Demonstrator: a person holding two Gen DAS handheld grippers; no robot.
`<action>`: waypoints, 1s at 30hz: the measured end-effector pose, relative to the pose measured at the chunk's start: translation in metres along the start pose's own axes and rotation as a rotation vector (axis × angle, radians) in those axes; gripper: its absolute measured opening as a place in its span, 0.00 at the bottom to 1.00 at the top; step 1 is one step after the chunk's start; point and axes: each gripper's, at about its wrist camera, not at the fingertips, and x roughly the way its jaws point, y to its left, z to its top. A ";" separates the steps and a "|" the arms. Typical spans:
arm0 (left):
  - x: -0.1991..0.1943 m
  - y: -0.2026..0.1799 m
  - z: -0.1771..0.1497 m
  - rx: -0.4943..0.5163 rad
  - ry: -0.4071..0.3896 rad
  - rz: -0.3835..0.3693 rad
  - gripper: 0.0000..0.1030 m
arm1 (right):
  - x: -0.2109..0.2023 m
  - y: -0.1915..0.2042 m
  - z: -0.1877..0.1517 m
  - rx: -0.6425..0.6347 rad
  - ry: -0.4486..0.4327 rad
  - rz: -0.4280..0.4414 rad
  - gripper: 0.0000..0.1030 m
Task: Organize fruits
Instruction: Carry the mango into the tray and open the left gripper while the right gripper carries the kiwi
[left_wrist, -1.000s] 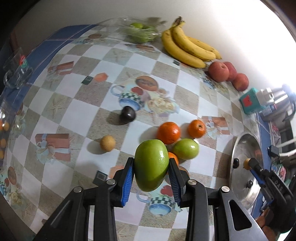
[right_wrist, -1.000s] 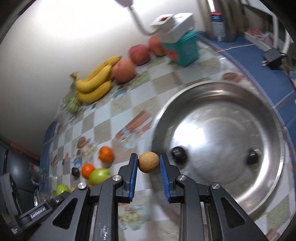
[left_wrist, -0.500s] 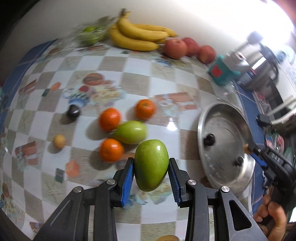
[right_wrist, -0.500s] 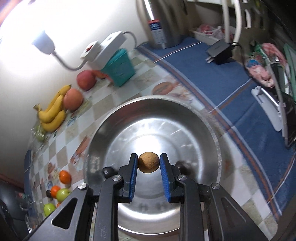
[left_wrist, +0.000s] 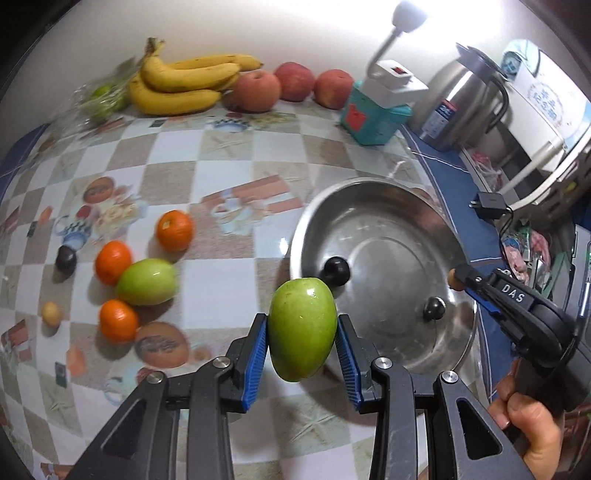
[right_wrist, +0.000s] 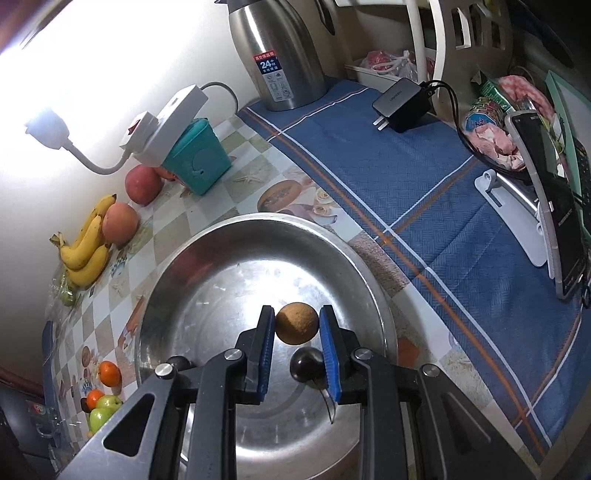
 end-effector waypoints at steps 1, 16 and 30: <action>0.003 -0.003 0.001 0.006 -0.001 -0.002 0.38 | 0.001 0.000 0.000 -0.002 -0.004 0.005 0.25; 0.040 -0.032 0.008 0.106 -0.017 0.024 0.38 | 0.018 -0.001 -0.006 -0.026 -0.016 0.013 0.25; 0.048 -0.041 0.006 0.145 0.004 0.035 0.38 | 0.024 -0.005 -0.007 -0.014 -0.001 -0.004 0.25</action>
